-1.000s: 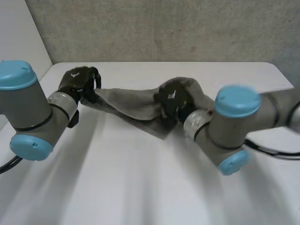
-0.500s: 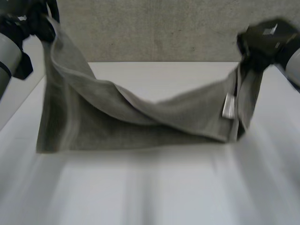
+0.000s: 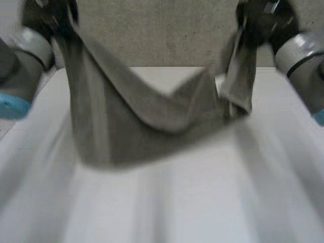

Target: Fold the towel.

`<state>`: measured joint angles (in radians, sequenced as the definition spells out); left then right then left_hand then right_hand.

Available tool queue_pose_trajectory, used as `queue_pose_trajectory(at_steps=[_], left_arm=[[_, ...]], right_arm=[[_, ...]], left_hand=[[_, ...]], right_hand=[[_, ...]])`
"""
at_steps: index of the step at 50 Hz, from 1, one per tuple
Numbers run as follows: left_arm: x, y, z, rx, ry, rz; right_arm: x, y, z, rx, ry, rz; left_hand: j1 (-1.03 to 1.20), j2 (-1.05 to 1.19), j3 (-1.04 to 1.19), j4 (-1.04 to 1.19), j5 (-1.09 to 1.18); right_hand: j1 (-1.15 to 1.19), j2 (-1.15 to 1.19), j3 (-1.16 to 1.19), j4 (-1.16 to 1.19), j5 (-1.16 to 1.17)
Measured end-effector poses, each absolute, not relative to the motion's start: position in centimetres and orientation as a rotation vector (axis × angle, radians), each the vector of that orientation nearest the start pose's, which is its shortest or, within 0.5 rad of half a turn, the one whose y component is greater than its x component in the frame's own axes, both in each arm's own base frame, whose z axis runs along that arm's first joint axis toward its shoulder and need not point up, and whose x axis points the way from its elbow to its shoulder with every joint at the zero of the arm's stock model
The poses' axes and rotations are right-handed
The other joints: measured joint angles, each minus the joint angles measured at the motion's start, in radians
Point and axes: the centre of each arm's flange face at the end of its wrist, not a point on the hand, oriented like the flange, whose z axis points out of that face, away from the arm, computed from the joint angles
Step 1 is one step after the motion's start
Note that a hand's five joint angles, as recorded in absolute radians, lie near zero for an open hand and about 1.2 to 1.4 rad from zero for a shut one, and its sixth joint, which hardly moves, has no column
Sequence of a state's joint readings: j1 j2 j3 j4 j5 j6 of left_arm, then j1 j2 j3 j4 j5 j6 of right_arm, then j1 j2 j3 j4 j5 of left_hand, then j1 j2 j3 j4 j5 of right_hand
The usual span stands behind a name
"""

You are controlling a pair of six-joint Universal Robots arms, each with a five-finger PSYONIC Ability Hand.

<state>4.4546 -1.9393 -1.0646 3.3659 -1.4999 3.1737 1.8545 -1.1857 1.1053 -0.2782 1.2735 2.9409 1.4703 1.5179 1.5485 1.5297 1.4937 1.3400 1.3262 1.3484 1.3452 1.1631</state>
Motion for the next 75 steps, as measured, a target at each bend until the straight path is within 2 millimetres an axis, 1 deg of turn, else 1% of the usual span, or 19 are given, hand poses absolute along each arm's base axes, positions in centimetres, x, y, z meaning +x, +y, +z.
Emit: queue_pose_trajectory(at_steps=[1, 4, 6, 9, 12, 17, 21, 22, 24, 27, 32, 37, 45, 49, 51, 54, 63, 69, 75], left_arm=[[-23.7, -36.4, 37.2, 0.351, 1.846, -2.811], [-22.1, -34.7, 42.8, 0.238, 1.614, -3.044], [-21.3, -34.0, 44.4, 0.212, 1.555, -3.097], [-20.7, -33.5, 44.9, 0.209, 1.562, -3.112], [-20.7, -33.8, 43.3, 0.228, 1.678, -3.060], [-21.0, -34.9, 37.4, 0.260, 1.984, -2.865], [-21.1, -35.5, 30.7, 0.268, 2.255, -2.634], [-21.1, -35.5, 29.9, 0.269, 2.286, -2.603], [-21.1, -35.5, 26.7, 0.276, 2.398, -2.479], [-21.0, -35.2, 23.6, 0.291, 2.494, -2.352], [-20.8, -34.5, 20.8, 0.348, 2.557, -2.217], [-20.8, -33.9, 19.8, 0.397, 2.565, -2.161], [-21.0, -33.7, 19.6, 0.422, 2.558, -2.154], [-21.1, -34.0, 19.9, 0.423, 2.542, -2.175], [-21.2, -34.3, 20.1, 0.422, 2.529, -2.190], [-21.3, -34.6, 20.3, 0.421, 2.517, -2.204], [-21.5, -35.0, 20.7, 0.421, 2.499, -2.226], [-21.5, -34.9, 20.6, 0.422, 2.506, -2.221], [-21.6, -34.6, 20.5, 0.428, 2.516, -2.214]], right_arm=[[26.7, -35.4, 35.4, -0.707, 1.468, -2.383], [25.5, -34.3, 38.8, -0.566, 1.277, -2.426], [24.8, -34.1, 39.5, -0.540, 1.256, -2.419], [24.0, -34.1, 39.6, -0.548, 1.293, -2.385], [24.0, -34.4, 38.6, -0.607, 1.378, -2.305], [24.5, -34.9, 35.2, -0.764, 1.574, -2.104], [24.8, -35.1, 30.9, -0.935, 1.763, -1.961], [24.8, -35.1, 30.4, -0.957, 1.787, -1.943], [24.7, -35.1, 27.8, -1.036, 1.896, -1.859], [24.5, -35.1, 25.0, -1.100, 2.019, -1.750], [23.6, -35.7, 21.3, -1.130, 2.193, -1.608], [22.8, -36.5, 19.5, -1.163, 2.273, -1.575], [22.3, -37.1, 18.6, -1.228, 2.288, -1.611], [22.5, -37.2, 18.4, -1.236, 2.271, -1.651], [22.6, -37.1, 18.2, -1.238, 2.251, -1.692], [22.6, -36.7, 18.6, -1.237, 2.216, -1.759], [22.0, -32.6, 20.7, -1.236, 2.105, -1.936], [21.5, -29.5, 20.0, -1.225, 2.144, -1.875], [21.1, -26.9, 17.9, -1.140, 2.248, -1.676]], left_hand=[[0.000, 0.000, 0.000, 0.000, 0.000], [0.000, 0.000, 0.000, 0.000, 0.000], [0.000, 0.000, 0.000, 0.000, 0.000], [0.000, 0.000, 0.000, 0.000, 0.000], [0.000, 0.000, 0.000, 0.000, 0.000], [0.000, 0.000, 0.001, 0.000, 0.006], [0.000, 0.000, 0.001, 0.000, 0.006], [0.000, 0.000, 0.001, 0.000, 0.006], [0.000, 0.000, 0.001, 0.000, 0.006], [0.000, 0.000, 0.001, 0.000, 0.006], [0.000, 0.000, 0.001, 0.000, 0.006], [0.000, 0.000, 0.001, 0.000, 0.006], [0.000, 0.000, 0.001, 0.000, 0.006], [0.000, 0.000, 0.001, 0.000, 0.006], [0.000, 0.000, 0.001, 0.000, 0.006], [0.000, 0.000, 0.001, 0.000, 0.006], [0.000, 0.000, 0.001, 0.000, 0.006], [0.000, 0.000, 0.001, 0.000, 0.006], [0.000, 0.000, 0.001, 0.000, 0.006]], right_hand=[[0.000, 0.000, 0.000, 0.000, 0.000], [0.000, 0.000, 0.000, 0.000, 0.000], [0.000, 0.000, 0.000, 0.000, 0.000], [0.000, 0.000, 0.000, 0.000, 0.000], [0.000, 0.000, 0.000, 0.000, 0.000], [0.000, 0.000, 0.001, 0.000, 0.000], [0.001, 0.000, 0.002, 0.000, 0.000], [0.001, 0.000, 0.002, 0.000, 0.000], [0.001, 0.000, 0.002, 0.000, 0.000], [0.001, 0.000, 0.002, 0.000, 0.000], [0.001, 0.000, 0.002, 0.000, 0.000], [0.001, 0.000, 0.002, 0.000, 0.000], [-0.046, -0.032, -0.052, -0.044, -0.038], [-0.562, -0.551, -0.559, -0.540, -0.557], [-0.920, -0.916, -0.919, -0.907, -0.939], [-0.998, -0.983, -1.005, -1.013, -1.042], [-0.994, -0.981, -1.003, -1.010, -1.013], [-0.877, -0.867, -0.886, -0.876, -0.853], [-0.700, -0.686, -0.708, -0.703, -0.689]])
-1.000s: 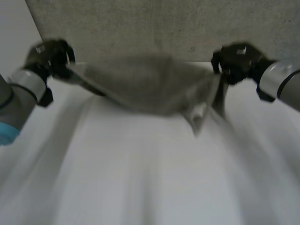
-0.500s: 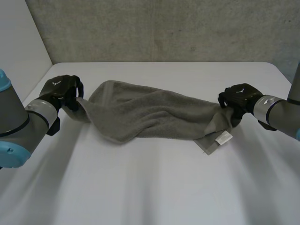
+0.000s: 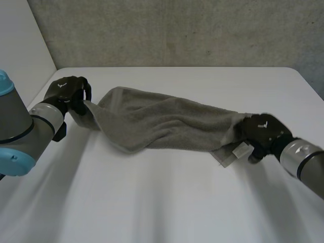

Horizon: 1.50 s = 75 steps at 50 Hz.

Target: Fold the towel.

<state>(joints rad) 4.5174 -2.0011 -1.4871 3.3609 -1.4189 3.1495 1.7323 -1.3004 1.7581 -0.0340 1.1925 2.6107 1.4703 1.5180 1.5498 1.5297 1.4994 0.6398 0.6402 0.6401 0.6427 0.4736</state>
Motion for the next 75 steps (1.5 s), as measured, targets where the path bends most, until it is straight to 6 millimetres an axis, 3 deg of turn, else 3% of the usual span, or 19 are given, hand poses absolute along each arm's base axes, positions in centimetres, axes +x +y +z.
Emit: queue_pose_trajectory(at_steps=[8, 19, 32, 69, 73, 75], left_arm=[[-21.9, -34.4, 20.4, 0.440, 2.524, -2.213], [-22.0, -34.3, 20.2, 0.445, 2.529, -2.208], [-22.0, -34.3, 20.1, 0.446, 2.533, -2.206], [-22.0, -34.2, 19.5, 0.448, 2.548, -2.191], [-22.0, -34.2, 19.4, 0.448, 2.549, -2.189], [-22.0, -34.2, 19.4, 0.449, 2.550, -2.188]], right_arm=[[21.4, -25.9, 16.0, -1.043, 2.283, -1.514], [23.1, -26.9, 13.9, -1.020, 2.213, -1.509], [24.9, -27.5, 13.2, -1.067, 2.167, -1.519], [25.0, -29.2, 11.1, -1.145, 2.179, -1.573], [25.1, -29.3, 10.9, -1.147, 2.177, -1.571], [25.1, -29.3, 11.0, -1.148, 2.174, -1.575]], left_hand=[[0.000, 0.000, 0.000, 0.000, 0.000], [0.000, 0.000, 0.000, 0.000, 0.000], [0.000, 0.000, 0.000, 0.000, 0.000], [0.000, 0.000, 0.000, 0.000, 0.000], [0.000, 0.000, 0.000, 0.000, 0.000], [0.000, 0.000, 0.000, 0.000, 0.000]], right_hand=[[-0.001, -0.002, -0.002, -0.002, -0.003], [-0.024, -0.009, -0.016, -0.016, -0.049], [-0.024, -0.009, -0.016, -0.016, -0.050], [-0.001, -0.004, -0.002, -0.004, 0.000], [0.075, 0.068, 0.070, 0.070, 0.069], [0.227, 0.228, 0.227, 0.223, 0.192]])
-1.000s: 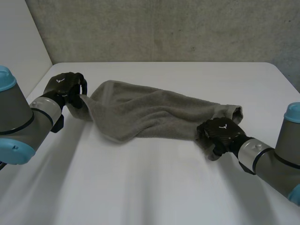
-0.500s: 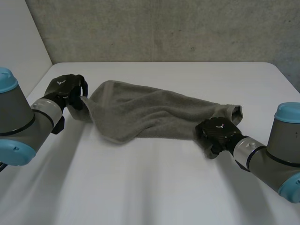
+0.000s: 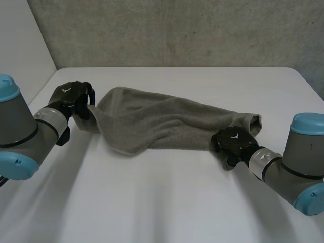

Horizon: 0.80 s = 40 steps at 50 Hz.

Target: Fold the towel.

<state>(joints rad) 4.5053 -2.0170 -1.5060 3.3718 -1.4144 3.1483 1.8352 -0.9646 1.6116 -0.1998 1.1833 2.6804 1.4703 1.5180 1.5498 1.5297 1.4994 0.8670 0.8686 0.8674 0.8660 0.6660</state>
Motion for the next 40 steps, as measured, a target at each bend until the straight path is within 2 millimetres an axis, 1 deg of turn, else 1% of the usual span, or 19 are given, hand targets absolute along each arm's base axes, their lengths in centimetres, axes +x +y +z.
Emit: queue_pose_trajectory(at_steps=[3, 5, 14, 20, 23, 24, 26, 30, 34, 35, 36, 37, 38, 39, 40], left_arm=[[-22.0, -34.2, 19.4, 0.449, 2.551, -2.187], [-22.0, -34.2, 19.4, 0.449, 2.552, -2.186], [-22.0, -34.2, 19.3, 0.448, 2.553, -2.186], [-22.0, -34.2, 19.4, 0.448, 2.552, -2.186], [-22.0, -34.2, 19.4, 0.448, 2.552, -2.186], [-22.0, -34.2, 19.4, 0.448, 2.553, -2.186], [-22.0, -34.2, 19.3, 0.448, 2.553, -2.186], [-22.0, -34.2, 19.3, 0.449, 2.553, -2.186], [-22.0, -34.2, 19.5, 0.449, 2.550, -2.190], [-22.0, -34.2, 19.6, 0.448, 2.548, -2.192], [-22.0, -34.2, 19.7, 0.447, 2.544, -2.196], [-22.0, -34.2, 19.7, 0.446, 2.542, -2.198], [-21.9, -34.3, 19.9, 0.443, 2.536, -2.203], [-21.9, -34.3, 20.0, 0.442, 2.533, -2.206], [-21.8, -34.3, 20.2, 0.439, 2.526, -2.213]], right_arm=[[25.2, -29.4, 11.1, -1.148, 2.167, -1.584], [25.3, -29.5, 11.1, -1.149, 2.163, -1.590], [25.6, -29.8, 11.5, -1.154, 2.143, -1.614], [25.7, -30.0, 11.3, -1.156, 2.143, -1.609], [25.7, -30.0, 11.1, -1.157, 2.145, -1.604], [25.8, -30.1, 11.0, -1.157, 2.146, -1.603], [25.8, -30.1, 11.0, -1.157, 2.146, -1.602], [25.8, -30.4, 11.3, -1.154, 2.140, -1.617], [25.8, -30.8, 13.0, -1.144, 2.114, -1.674], [25.7, -30.9, 13.7, -1.140, 2.101, -1.700], [25.7, -30.9, 15.0, -1.135, 2.079, -1.741], [25.6, -31.0, 15.6, -1.132, 2.066, -1.763], [25.5, -30.9, 17.3, -1.127, 2.036, -1.815], [25.5, -30.9, 18.1, -1.124, 2.020, -1.841], [25.4, -30.8, 19.6, -1.119, 1.992, -1.884]], left_hand=[[0.000, 0.000, 0.000, 0.000, 0.000], [0.000, 0.000, 0.000, 0.000, 0.000], [0.000, 0.000, 0.000, 0.000, 0.000], [0.000, 0.000, 0.000, 0.000, 0.000], [0.000, 0.000, 0.000, 0.000, 0.000], [0.000, 0.000, 0.000, 0.000, 0.000], [0.000, 0.000, 0.000, 0.000, 0.000], [0.000, 0.000, 0.000, 0.000, 0.000], [0.000, 0.000, 0.000, 0.000, 0.000], [0.000, 0.000, 0.000, 0.000, 0.000], [0.000, 0.000, 0.000, 0.000, 0.000], [0.000, 0.000, 0.000, 0.000, 0.000], [0.000, 0.000, 0.000, 0.000, 0.000], [0.000, 0.000, 0.000, 0.000, 0.000], [0.000, 0.000, 0.000, 0.000, 0.000]], right_hand=[[0.086, 0.072, 0.083, 0.079, 0.098], [0.097, 0.081, 0.092, 0.091, 0.112], [0.103, 0.096, 0.097, 0.097, 0.115], [0.121, 0.116, 0.116, 0.114, 0.133], [0.220, 0.210, 0.211, 0.213, 0.238], [0.340, 0.332, 0.317, 0.322, 0.349], [0.448, 0.442, 0.446, 0.452, 0.472], [0.454, 0.446, 0.473, 0.478, 0.486], [0.454, 0.446, 0.474, 0.478, 0.486], [0.454, 0.446, 0.474, 0.478, 0.486], [0.454, 0.446, 0.475, 0.478, 0.486], [0.455, 0.446, 0.475, 0.478, 0.486], [0.455, 0.446, 0.475, 0.478, 0.486], [0.455, 0.446, 0.475, 0.478, 0.486], [0.455, 0.446, 0.475, 0.478, 0.486]])
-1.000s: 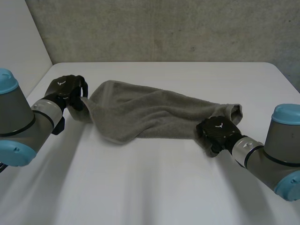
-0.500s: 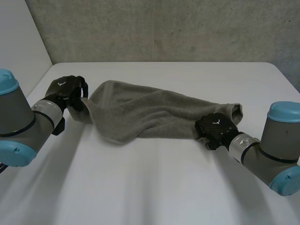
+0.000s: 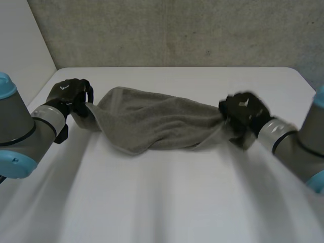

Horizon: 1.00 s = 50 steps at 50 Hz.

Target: Fold the towel.

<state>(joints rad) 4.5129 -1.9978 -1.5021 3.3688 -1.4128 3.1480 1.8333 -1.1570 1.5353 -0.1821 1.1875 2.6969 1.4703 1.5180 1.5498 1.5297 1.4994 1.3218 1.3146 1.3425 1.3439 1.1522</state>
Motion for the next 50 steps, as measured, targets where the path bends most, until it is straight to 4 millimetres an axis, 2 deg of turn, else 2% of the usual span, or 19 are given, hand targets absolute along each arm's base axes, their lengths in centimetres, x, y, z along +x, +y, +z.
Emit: queue_pose_trajectory(at_steps=[1, 3, 4, 5, 7, 8, 10, 20, 24, 28, 31, 37, 42, 45, 47, 50], left_arm=[[-21.7, -34.4, 20.6, 0.436, 2.513, -2.226], [-21.6, -34.4, 21.3, 0.431, 2.494, -2.245], [-21.4, -34.4, 22.1, 0.426, 2.470, -2.269], [-21.3, -34.3, 22.4, 0.423, 2.459, -2.279], [-21.0, -34.2, 23.9, 0.412, 2.411, -2.323], [-20.9, -34.1, 24.3, 0.410, 2.400, -2.333], [-20.3, -33.7, 26.4, 0.394, 2.327, -2.395], [-18.4, -31.0, 34.3, 0.354, 2.016, -2.606], [-18.1, -30.3, 35.6, 0.381, 1.944, -2.620], [-18.3, -30.6, 34.7, 0.433, 1.959, -2.561], [-18.6, -31.6, 32.4, 0.496, 2.031, -2.454], [-20.3, -34.2, 25.6, 0.688, 2.229, -2.138], [-21.6, -35.8, 22.1, 0.802, 2.278, -1.977], [-22.3, -37.0, 21.5, 0.839, 2.254, -1.957], [-22.6, -37.7, 21.8, 0.846, 2.222, -1.979], [-23.4, -39.2, 24.5, 0.823, 2.095, -2.114]], right_arm=[[25.3, -30.6, 21.0, -1.113, 1.966, -1.924], [25.2, -30.4, 22.4, -1.105, 1.938, -1.964], [24.9, -30.1, 24.1, -1.093, 1.914, -2.003], [24.8, -30.1, 24.7, -1.089, 1.907, -2.016], [24.0, -29.8, 27.1, -1.065, 1.893, -2.061], [23.8, -29.8, 27.6, -1.059, 1.894, -2.069], [22.6, -29.6, 29.6, -1.035, 1.907, -2.094], [18.7, -28.6, 35.9, -0.984, 1.922, -2.202], [17.5, -28.7, 37.2, -0.977, 1.937, -2.210], [16.9, -29.3, 36.9, -0.980, 1.978, -2.156], [17.3, -30.4, 35.3, -1.028, 2.041, -2.043], [19.6, -31.9, 30.8, -1.216, 2.177, -1.824], [21.0, -33.5, 27.8, -1.345, 2.266, -1.747], [22.2, -34.8, 26.8, -1.389, 2.269, -1.774], [23.0, -35.7, 26.9, -1.393, 2.240, -1.840], [24.2, -37.5, 28.5, -1.330, 2.128, -2.066]], left_hand=[[0.000, 0.000, 0.000, 0.000, 0.000], [0.000, 0.000, 0.000, 0.000, 0.000], [0.000, 0.000, 0.000, 0.000, 0.000], [0.000, 0.000, 0.000, 0.000, 0.000], [0.000, 0.000, 0.000, 0.000, 0.000], [0.000, 0.000, 0.000, 0.000, 0.000], [0.000, 0.000, 0.000, 0.000, 0.000], [0.000, 0.000, 0.000, 0.000, 0.000], [0.000, 0.000, 0.000, 0.000, 0.000], [0.000, 0.000, 0.000, 0.000, 0.000], [0.000, 0.000, 0.000, 0.000, 0.000], [0.000, 0.000, 0.000, 0.000, 0.000], [0.000, 0.000, 0.000, 0.000, 0.000], [0.000, 0.000, 0.000, 0.000, 0.000], [0.000, 0.000, 0.001, 0.000, 0.000], [0.000, 0.000, 0.001, 0.000, 0.000]], right_hand=[[0.000, 0.000, 0.001, 0.000, 0.000], [0.000, 0.000, 0.001, 0.000, 0.000], [0.001, 0.000, 0.002, 0.000, 0.000], [0.001, 0.000, 0.002, 0.000, 0.000], [0.001, 0.000, 0.002, 0.000, 0.000], [0.001, 0.000, 0.002, 0.000, 0.000], [0.002, 0.000, 0.002, 0.001, 0.000], [0.004, 0.000, 0.005, 0.003, 0.000], [0.004, 0.000, 0.005, 0.002, 0.000], [0.004, 0.000, 0.005, 0.002, 0.000], [0.004, 0.000, 0.006, 0.002, 0.000], [0.004, 0.000, 0.006, 0.003, 0.000], [0.004, 0.000, 0.006, 0.002, 0.000], [0.004, 0.000, 0.006, 0.002, 0.000], [0.004, 0.000, 0.006, 0.002, 0.000], [0.005, -0.001, 0.006, 0.002, 0.000]])
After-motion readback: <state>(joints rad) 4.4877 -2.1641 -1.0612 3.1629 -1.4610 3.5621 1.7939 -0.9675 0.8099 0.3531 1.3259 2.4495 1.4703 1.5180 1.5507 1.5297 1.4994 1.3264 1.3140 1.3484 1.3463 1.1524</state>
